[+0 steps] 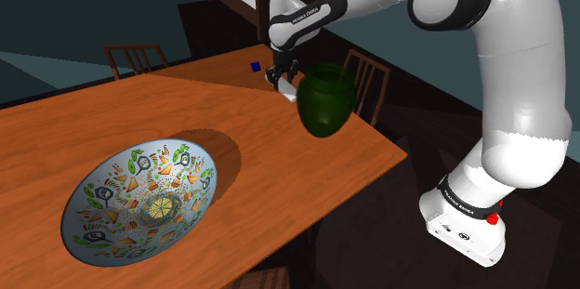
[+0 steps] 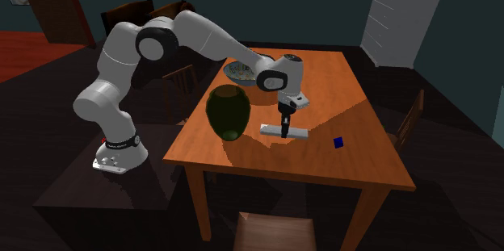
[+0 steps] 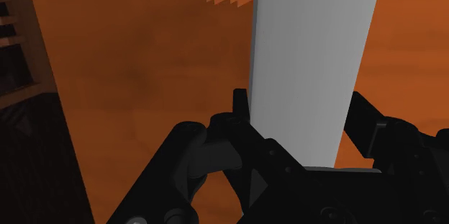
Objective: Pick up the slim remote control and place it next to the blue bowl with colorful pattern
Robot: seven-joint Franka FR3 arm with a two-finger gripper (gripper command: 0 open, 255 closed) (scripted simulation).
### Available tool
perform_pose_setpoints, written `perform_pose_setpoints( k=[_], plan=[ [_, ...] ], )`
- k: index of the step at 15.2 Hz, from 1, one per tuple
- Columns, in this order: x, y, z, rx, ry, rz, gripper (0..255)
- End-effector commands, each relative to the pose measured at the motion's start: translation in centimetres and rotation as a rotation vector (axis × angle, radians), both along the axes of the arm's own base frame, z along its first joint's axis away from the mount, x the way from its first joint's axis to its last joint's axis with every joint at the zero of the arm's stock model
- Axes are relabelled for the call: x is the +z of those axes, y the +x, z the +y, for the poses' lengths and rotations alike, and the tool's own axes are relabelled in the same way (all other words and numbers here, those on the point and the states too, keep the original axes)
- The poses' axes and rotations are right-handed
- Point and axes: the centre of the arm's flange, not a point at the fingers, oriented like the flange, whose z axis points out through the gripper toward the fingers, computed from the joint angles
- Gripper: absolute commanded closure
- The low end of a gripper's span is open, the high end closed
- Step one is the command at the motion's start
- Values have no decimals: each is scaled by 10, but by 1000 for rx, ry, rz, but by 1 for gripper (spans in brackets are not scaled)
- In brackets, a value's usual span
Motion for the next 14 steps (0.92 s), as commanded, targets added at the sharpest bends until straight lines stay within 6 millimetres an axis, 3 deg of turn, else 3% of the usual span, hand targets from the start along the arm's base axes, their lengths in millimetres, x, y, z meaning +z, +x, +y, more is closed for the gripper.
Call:
perform_pose_setpoints(
  k=[1, 14],
  plan=[
    [11, 1, -1, 0, 0, 0, 255],
    [80, 1, -1, 0, 0, 0, 255]
  ],
)
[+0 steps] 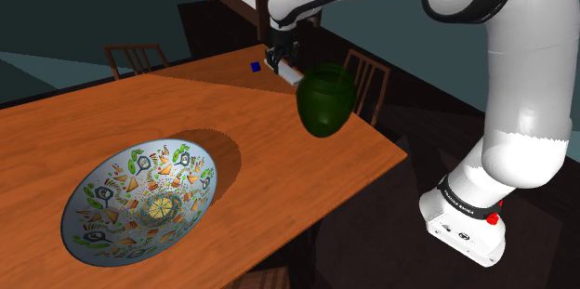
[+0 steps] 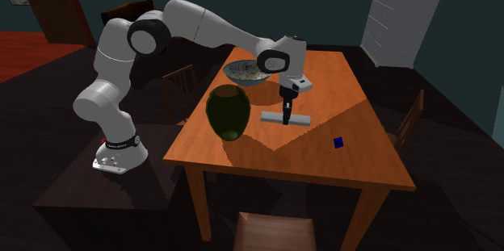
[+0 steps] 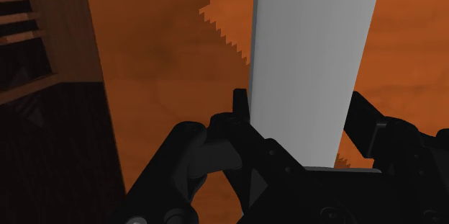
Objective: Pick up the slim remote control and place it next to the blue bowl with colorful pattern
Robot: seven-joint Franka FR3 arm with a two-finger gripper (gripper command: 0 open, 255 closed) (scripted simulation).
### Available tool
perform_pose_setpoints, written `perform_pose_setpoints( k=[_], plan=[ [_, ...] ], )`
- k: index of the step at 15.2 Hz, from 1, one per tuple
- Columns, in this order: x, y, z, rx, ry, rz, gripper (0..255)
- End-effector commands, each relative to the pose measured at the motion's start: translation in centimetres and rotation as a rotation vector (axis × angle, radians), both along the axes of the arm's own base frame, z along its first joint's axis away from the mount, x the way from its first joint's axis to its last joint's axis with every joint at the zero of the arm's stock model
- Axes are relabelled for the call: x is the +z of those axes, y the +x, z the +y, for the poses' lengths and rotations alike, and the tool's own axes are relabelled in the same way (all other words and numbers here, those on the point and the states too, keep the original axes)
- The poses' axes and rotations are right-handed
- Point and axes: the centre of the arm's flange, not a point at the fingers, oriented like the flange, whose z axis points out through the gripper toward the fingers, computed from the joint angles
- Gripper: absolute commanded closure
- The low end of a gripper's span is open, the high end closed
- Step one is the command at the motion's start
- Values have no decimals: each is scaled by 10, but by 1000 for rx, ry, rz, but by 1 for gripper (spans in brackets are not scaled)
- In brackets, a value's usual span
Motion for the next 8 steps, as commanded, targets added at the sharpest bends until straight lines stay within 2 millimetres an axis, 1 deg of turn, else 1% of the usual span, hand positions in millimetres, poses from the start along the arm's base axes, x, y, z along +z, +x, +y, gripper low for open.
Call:
perform_pose_setpoints(
  k=[1, 8],
  plan=[
    [12, 0, 0, 0, 0, 0, 255],
    [49, 0, 0, 0, 0, 0, 255]
  ],
)
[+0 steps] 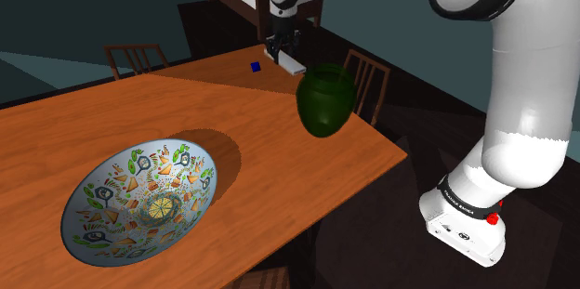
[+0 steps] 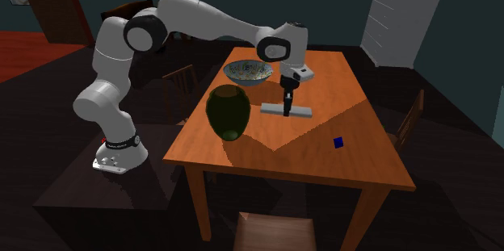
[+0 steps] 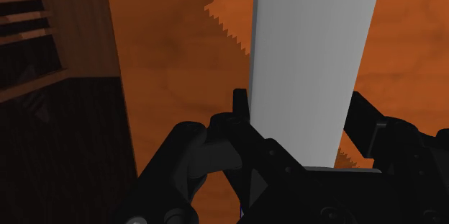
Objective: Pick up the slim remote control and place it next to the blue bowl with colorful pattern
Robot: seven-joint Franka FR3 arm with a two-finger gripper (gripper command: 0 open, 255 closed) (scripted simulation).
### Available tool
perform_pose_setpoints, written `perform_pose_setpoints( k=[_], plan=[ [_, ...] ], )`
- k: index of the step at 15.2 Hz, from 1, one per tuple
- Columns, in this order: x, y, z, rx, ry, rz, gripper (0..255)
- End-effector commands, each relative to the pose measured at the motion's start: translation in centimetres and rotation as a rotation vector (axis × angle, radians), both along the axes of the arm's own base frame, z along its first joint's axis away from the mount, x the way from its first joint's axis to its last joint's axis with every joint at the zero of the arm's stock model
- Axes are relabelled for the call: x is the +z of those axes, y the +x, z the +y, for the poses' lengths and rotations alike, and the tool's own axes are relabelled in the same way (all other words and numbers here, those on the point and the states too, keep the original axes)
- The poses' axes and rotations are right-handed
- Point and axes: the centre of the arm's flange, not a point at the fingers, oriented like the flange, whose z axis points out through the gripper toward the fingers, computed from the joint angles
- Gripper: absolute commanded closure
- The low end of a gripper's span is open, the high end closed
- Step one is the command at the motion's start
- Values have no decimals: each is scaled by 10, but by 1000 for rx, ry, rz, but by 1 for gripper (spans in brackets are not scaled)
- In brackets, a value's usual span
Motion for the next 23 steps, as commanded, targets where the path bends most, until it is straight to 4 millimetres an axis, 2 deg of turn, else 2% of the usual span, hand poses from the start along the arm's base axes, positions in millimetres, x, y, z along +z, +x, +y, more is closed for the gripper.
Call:
perform_pose_setpoints(
  k=[1, 2, 23],
  plan=[
    [11, 0, 0, 0, 0, 0, 255],
    [13, 0, 0, 0, 0, 0, 255],
    [13, -155, 230, 0, 0, 0, 255]
  ],
)
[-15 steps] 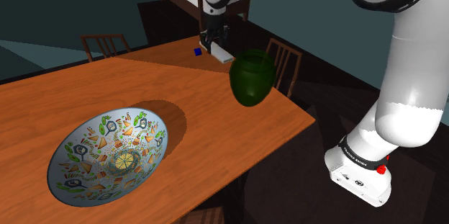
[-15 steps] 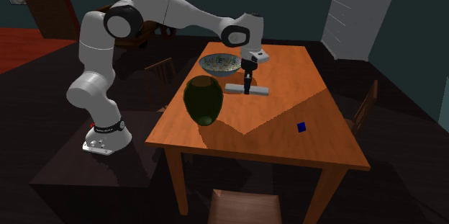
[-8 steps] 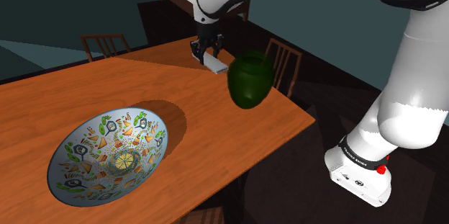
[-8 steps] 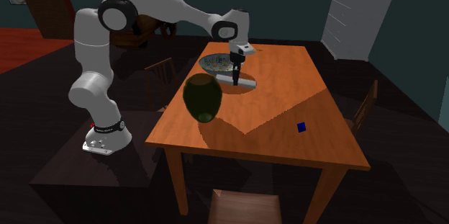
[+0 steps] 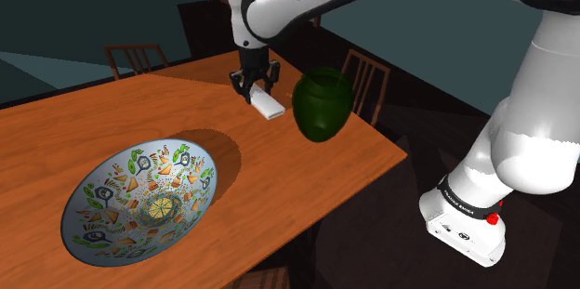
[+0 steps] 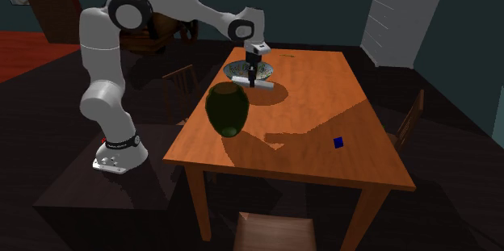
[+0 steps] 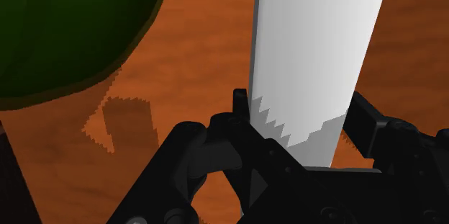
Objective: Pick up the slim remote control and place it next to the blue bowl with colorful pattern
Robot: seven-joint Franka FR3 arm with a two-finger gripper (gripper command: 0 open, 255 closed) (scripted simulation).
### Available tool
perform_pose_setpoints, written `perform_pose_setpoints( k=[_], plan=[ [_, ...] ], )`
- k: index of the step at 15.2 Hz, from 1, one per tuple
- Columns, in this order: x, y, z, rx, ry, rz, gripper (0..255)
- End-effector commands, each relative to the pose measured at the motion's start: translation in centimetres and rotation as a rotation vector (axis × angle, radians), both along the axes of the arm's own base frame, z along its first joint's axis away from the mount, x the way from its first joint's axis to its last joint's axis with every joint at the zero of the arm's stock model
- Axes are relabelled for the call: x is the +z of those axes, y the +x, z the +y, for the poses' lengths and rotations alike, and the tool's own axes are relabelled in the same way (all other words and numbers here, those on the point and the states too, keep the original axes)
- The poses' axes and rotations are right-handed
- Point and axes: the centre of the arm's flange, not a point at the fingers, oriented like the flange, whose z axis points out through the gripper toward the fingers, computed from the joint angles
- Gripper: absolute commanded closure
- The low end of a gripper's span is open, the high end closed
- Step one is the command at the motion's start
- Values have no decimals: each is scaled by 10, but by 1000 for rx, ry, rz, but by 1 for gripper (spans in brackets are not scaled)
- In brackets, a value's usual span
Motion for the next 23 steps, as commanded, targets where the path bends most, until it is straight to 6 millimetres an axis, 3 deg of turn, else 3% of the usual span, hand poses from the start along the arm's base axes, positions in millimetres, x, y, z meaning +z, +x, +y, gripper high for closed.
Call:
perform_pose_setpoints(
  k=[1, 10, 23],
  plan=[
    [1, -16, 22, -1, 0, -1, 255],
    [1, -86, 125, -1, 0, -1, 255],
    [-68, -86, 125, -1, 0, -1, 255]
  ],
)
